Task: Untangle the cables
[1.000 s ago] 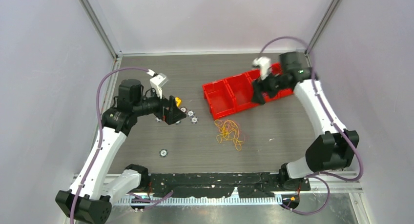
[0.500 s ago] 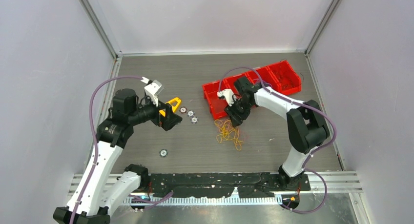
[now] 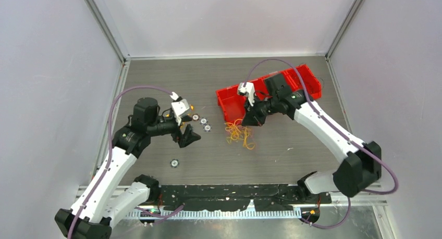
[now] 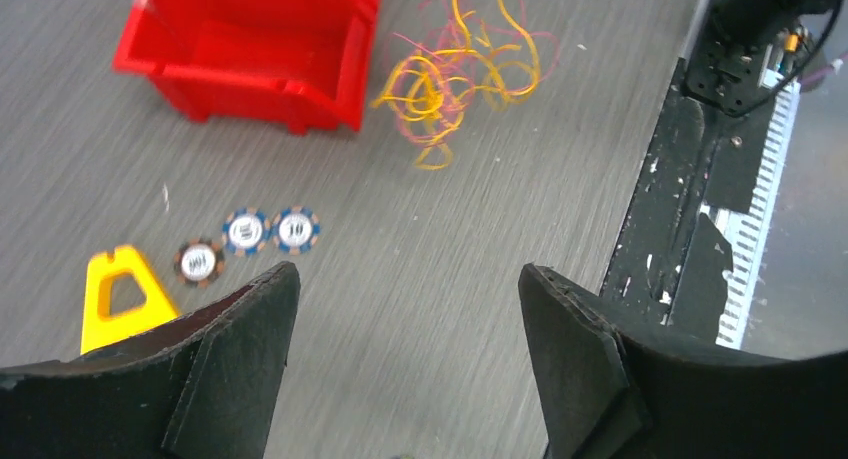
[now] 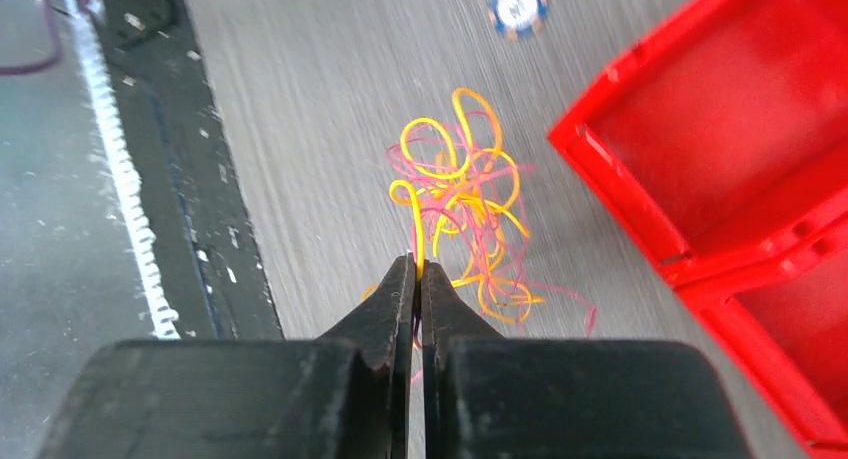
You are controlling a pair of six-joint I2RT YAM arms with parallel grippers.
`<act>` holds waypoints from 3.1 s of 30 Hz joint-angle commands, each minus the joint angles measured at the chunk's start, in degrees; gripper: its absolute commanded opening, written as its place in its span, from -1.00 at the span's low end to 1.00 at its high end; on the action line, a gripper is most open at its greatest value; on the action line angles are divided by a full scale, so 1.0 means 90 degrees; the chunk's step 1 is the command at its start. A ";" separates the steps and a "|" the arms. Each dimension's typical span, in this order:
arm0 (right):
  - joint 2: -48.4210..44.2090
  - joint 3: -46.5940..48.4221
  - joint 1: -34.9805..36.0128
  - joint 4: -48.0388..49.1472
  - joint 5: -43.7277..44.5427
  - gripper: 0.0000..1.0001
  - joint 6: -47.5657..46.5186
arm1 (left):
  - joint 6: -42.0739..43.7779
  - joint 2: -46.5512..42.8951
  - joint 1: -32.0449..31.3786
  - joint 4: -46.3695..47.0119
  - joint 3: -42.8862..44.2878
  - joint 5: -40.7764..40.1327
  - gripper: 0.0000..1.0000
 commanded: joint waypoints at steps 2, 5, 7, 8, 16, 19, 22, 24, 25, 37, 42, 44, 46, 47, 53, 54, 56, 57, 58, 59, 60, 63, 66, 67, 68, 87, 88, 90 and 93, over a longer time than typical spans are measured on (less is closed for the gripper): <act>-0.0628 0.0502 0.0172 -0.0139 -0.0895 -0.89 -0.0035 | 0.0667 0.0452 -0.0662 0.1166 0.0195 0.0450 0.49; -0.0760 0.0684 0.0239 -0.0329 -0.1109 -0.89 -0.0049 | 0.0685 0.0766 -0.1056 0.1497 0.0458 0.0380 0.49; -0.0880 0.0784 0.0282 -0.0349 -0.1228 -0.89 -0.0019 | 0.0809 0.0926 -0.1340 0.1645 0.0585 0.0224 0.52; -0.0949 0.0836 0.0307 -0.0361 -0.1277 -0.89 -0.0033 | 0.0917 0.0977 -0.1468 0.1682 0.0627 0.0148 0.52; -0.1104 0.1263 0.0584 -0.0995 -0.1538 -0.89 -0.0767 | 0.1777 0.1116 -0.1777 0.1346 0.0580 0.0536 0.19; -0.1129 0.1327 0.0701 -0.1074 -0.1546 -0.89 -0.0893 | 0.1760 0.1014 -0.1953 0.1412 0.0520 0.0513 0.04; -0.1122 0.1363 0.0754 -0.1012 -0.1433 -0.89 -0.0849 | 0.1709 0.0846 -0.2193 0.1622 0.0388 0.0357 0.01; -0.1076 0.1429 0.0757 -0.0850 -0.1320 -0.89 -0.0634 | 0.1606 0.0678 -0.2360 0.1788 0.0255 0.0035 -0.09; -0.1027 0.1454 0.0757 -0.0775 -0.1290 -0.89 -0.0489 | 0.1515 0.0576 -0.2406 0.1873 0.0162 -0.0130 -0.15; -0.0918 0.1443 0.0761 -0.0041 -0.1466 -0.89 0.0513 | 0.1438 -0.0877 -0.2565 0.1959 -0.1260 -0.0875 -0.37; -0.0889 0.1512 0.0758 -0.0041 -0.1547 -0.89 0.0485 | 0.2082 -0.0756 -0.2613 0.2063 -0.1348 -0.0914 -0.42; -0.0854 0.1560 0.0771 -0.0040 -0.1564 -0.89 0.0505 | 0.2258 -0.0698 -0.2613 0.2098 -0.1360 -0.0857 -0.45; -0.0843 0.1590 0.0765 -0.0031 -0.1597 -0.89 0.0559 | 0.2294 -0.0628 -0.2631 0.2182 -0.1356 -0.0877 -0.46; -0.0835 0.1600 0.0767 -0.0021 -0.1607 -0.89 0.0578 | 0.2276 -0.0585 -0.2641 0.2216 -0.1343 -0.0915 -0.47; -0.0864 0.1573 0.0767 -0.0015 -0.1609 -0.89 0.0617 | 0.2131 -0.0439 -0.2792 0.2242 -0.1306 -0.0859 -0.59; -0.0863 0.1570 0.0767 -0.0019 -0.1609 -0.89 0.0612 | 0.2131 -0.0440 -0.2834 0.2224 -0.1318 -0.0882 -0.63; -0.0863 0.1567 0.0767 -0.0007 -0.1612 -0.89 0.0610 | 0.2157 -0.0440 -0.2868 0.2217 -0.1360 -0.0959 -0.67; -0.0862 0.1569 0.0767 -0.0005 -0.1609 -0.89 0.0608 | 0.2180 -0.0441 -0.2868 0.2217 -0.1379 -0.1012 -0.67; -0.0849 0.1573 0.0767 0.0002 -0.1613 -0.89 0.0607 | 0.2213 -0.0430 -0.2867 0.2217 -0.1399 -0.1059 -0.67; -0.0851 0.1576 0.0767 0.0005 -0.1622 -0.89 0.0615 | 0.2243 -0.0415 -0.2867 0.2225 -0.1397 -0.1095 -0.67; -0.0844 0.1586 0.0767 0.0012 -0.1634 -0.89 0.0611 | 0.2251 -0.0388 -0.2867 0.2254 -0.1392 -0.1143 -0.67; -0.0841 0.1575 0.0767 0.0041 -0.1693 -0.89 0.0643 | 0.2179 -0.0216 -0.2867 0.2364 -0.1318 -0.1201 -0.61; -0.0848 0.1563 0.0773 0.0040 -0.1699 -0.89 0.0675 | 0.2051 -0.0069 -0.2872 0.2435 -0.1200 -0.1218 -0.52; -0.0854 0.1560 0.0774 0.0038 -0.1702 -0.89 0.0690 | 0.2026 -0.0027 -0.2868 0.2452 -0.1172 -0.1195 -0.49; -0.0865 0.1558 0.0775 0.0048 -0.1705 -0.89 0.0692 | 0.2003 -0.0001 -0.2868 0.2468 -0.1154 -0.1142 -0.47; -0.0879 0.1278 0.0772 0.0247 -0.1592 -0.89 0.0873 | 0.1214 0.0009 -0.2870 0.2998 -0.1065 -0.1215 -0.94; -0.0880 0.1257 0.0773 0.0212 -0.1527 -0.89 0.0798 | 0.1175 -0.0033 -0.2867 0.2951 -0.1042 -0.1238 -1.00; -0.0894 0.1113 0.0768 0.0154 -0.1155 -0.89 0.0566 | 0.0990 -0.0175 -0.2874 0.2774 -0.0929 -0.1271 -1.00; -0.0849 0.0556 0.0743 0.0201 0.0004 -0.89 0.0163 | 0.0416 -0.0465 -0.2867 0.2547 -0.0599 -0.1169 -1.00</act>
